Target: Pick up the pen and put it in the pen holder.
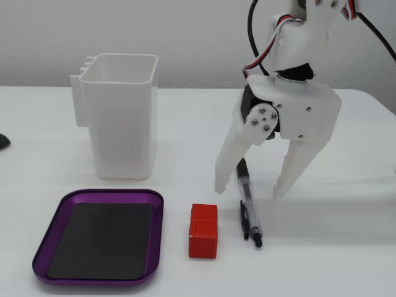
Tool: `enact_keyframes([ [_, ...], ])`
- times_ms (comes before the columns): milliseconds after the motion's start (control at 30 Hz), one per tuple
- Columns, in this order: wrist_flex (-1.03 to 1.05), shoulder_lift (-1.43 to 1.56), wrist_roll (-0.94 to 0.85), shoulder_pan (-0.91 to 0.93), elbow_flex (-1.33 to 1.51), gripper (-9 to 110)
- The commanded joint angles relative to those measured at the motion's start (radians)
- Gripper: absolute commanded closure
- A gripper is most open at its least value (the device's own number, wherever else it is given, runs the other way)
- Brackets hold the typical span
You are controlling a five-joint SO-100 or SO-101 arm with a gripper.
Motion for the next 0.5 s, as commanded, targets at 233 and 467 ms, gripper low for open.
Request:
enact_keyframes([
  [233, -0.089, 0.006, -0.012, 0.003, 0.048, 78],
  [467, -0.118, 0.003, -0.014, 0.060, 0.060, 78],
])
